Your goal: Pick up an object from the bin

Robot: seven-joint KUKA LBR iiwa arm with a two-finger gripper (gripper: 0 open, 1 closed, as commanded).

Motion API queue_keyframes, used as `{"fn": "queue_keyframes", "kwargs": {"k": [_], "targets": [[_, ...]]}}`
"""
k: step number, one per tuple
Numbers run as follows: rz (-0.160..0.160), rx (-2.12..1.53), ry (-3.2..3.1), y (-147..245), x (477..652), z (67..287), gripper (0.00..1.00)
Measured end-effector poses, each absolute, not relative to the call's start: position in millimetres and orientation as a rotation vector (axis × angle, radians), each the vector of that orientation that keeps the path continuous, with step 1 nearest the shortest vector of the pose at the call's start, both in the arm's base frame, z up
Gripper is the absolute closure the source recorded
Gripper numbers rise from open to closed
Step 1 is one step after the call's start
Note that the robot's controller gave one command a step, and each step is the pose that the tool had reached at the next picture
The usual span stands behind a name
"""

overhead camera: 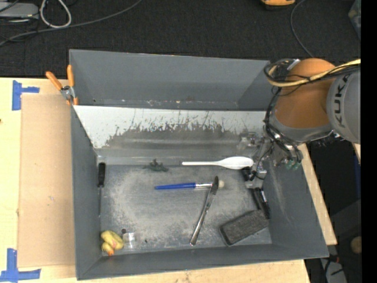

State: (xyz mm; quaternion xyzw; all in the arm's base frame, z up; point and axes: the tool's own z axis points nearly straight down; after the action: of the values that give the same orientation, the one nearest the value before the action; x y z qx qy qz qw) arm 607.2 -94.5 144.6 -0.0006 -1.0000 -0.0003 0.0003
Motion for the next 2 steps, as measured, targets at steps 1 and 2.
{"fn": "queue_keyframes", "kwargs": {"k": [1,2], "targets": [[-0.001,0.247,-3.135,-103,556.7,101,0.00],[-0.005,0.223,-3.131,-107,532.5,106,0.00]]}}
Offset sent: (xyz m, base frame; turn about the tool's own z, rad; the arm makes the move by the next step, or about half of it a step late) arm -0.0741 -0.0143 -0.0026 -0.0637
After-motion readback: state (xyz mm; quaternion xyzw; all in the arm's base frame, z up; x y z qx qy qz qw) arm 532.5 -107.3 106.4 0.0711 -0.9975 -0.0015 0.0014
